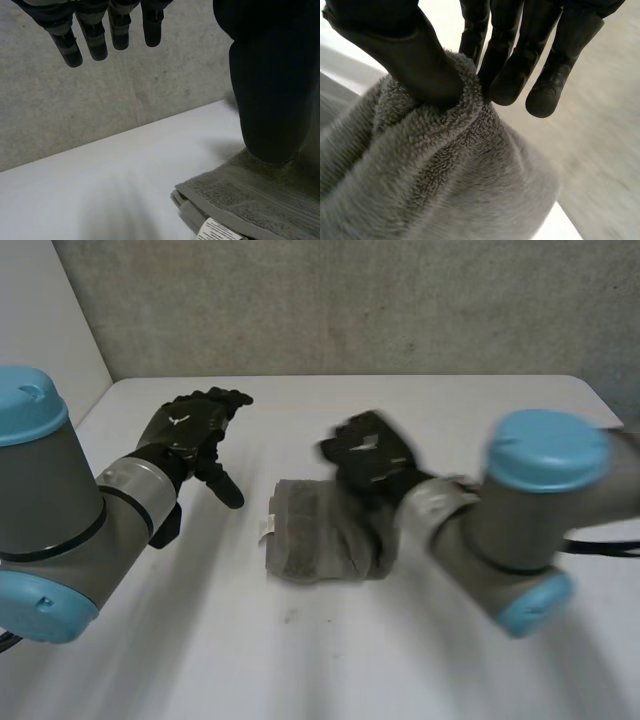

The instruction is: Fold the towel.

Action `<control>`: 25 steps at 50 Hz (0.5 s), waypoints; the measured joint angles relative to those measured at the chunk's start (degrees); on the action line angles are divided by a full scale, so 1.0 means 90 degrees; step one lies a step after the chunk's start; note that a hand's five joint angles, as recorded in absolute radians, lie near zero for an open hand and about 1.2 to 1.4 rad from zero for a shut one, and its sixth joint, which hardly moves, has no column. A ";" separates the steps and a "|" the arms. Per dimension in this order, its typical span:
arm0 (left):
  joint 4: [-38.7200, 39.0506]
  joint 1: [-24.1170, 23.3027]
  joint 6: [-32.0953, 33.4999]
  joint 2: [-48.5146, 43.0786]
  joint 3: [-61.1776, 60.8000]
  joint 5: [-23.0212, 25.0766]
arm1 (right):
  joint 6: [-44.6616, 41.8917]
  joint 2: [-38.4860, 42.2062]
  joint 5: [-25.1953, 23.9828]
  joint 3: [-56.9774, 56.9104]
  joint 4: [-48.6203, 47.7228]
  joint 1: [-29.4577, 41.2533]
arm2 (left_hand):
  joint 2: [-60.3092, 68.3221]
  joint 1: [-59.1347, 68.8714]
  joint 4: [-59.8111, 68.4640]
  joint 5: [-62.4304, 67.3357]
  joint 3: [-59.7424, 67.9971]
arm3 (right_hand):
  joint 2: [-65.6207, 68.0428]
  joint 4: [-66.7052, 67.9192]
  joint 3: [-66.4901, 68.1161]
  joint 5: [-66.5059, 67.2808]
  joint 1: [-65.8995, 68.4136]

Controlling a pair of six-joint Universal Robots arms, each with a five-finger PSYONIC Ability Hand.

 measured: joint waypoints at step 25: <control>-0.0006 -0.0152 -0.0362 -0.0470 0.0118 -0.0175 | 0.2647 0.0080 0.1181 -0.0927 0.1754 0.0137 | 0.0000 0.0000 0.0000 0.0000 0.0000 | -0.6806 -0.6914 -0.6947 -0.6958 -0.6697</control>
